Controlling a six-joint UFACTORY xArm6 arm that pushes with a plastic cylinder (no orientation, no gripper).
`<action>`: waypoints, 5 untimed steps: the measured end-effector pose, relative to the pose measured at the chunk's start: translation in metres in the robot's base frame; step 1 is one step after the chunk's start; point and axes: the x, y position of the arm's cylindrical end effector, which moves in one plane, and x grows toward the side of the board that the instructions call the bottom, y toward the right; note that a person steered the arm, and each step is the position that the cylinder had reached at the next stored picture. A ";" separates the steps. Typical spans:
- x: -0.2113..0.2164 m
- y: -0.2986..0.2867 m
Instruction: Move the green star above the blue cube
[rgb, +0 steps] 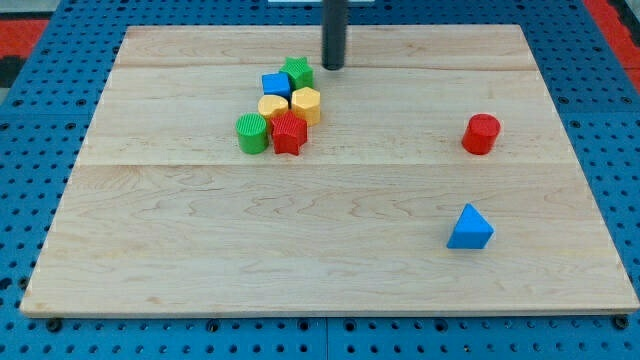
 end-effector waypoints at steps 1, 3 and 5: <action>-0.018 -0.070; 0.049 0.096; 0.035 -0.005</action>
